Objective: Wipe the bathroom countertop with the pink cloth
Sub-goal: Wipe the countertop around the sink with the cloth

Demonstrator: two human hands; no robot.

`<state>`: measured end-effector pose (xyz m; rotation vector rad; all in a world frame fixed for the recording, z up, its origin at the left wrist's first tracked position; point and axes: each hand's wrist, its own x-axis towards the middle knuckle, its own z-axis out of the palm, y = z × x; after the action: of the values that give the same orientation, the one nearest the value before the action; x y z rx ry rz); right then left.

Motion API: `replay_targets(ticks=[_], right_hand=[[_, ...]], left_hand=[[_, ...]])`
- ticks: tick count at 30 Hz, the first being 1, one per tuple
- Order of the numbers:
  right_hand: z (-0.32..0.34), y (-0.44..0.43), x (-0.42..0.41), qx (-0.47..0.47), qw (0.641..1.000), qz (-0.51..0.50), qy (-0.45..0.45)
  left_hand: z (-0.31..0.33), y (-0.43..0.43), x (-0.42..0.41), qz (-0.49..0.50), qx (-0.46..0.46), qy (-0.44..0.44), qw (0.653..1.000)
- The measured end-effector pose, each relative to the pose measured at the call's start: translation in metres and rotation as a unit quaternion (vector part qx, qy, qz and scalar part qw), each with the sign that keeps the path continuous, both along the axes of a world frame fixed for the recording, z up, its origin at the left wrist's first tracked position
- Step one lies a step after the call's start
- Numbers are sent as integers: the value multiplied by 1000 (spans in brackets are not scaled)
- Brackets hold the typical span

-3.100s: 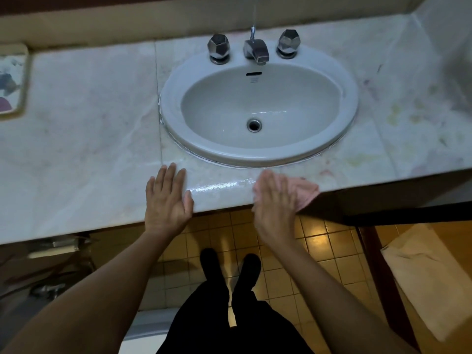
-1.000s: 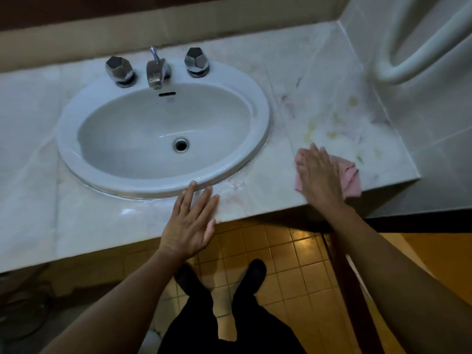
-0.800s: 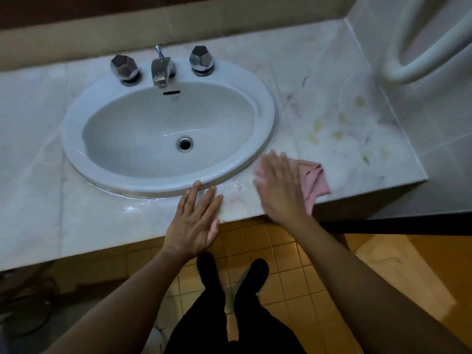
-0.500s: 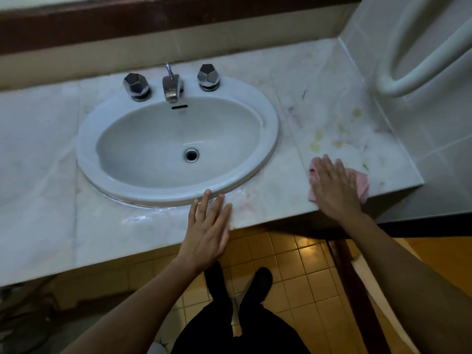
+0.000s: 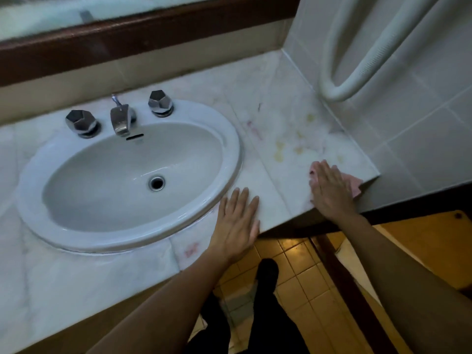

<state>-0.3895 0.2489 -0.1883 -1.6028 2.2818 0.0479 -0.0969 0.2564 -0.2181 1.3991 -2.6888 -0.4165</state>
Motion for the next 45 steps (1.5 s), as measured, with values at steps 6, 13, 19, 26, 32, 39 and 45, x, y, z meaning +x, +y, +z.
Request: replay_targets(ticks=[6,13,19,26,32,39,45], right_hand=[[-10,-53,5,-41,999,-18,7],[-7,9,-12,5,964,240,-112],[-6,-75,-90,-66,991,118,-17],[-23,-132,22,-97,962,248,-59],[-22,-51,-46,-77,934,348,-23],[-13,-150,-39,-89,984,151,-26],[1,-53,7,-6,929,343,-138]], left_hand=[[-14,4,-3,3,-25,-41,999],[-17,2,-7,13,-55,-27,998],[-17,5,-7,16,-78,-26,996],[-15,6,-8,25,-77,-31,996],[-14,5,-11,26,-67,-26,997],[-12,6,-9,30,-55,-15,998],[-10,10,-10,40,-9,-34,999]])
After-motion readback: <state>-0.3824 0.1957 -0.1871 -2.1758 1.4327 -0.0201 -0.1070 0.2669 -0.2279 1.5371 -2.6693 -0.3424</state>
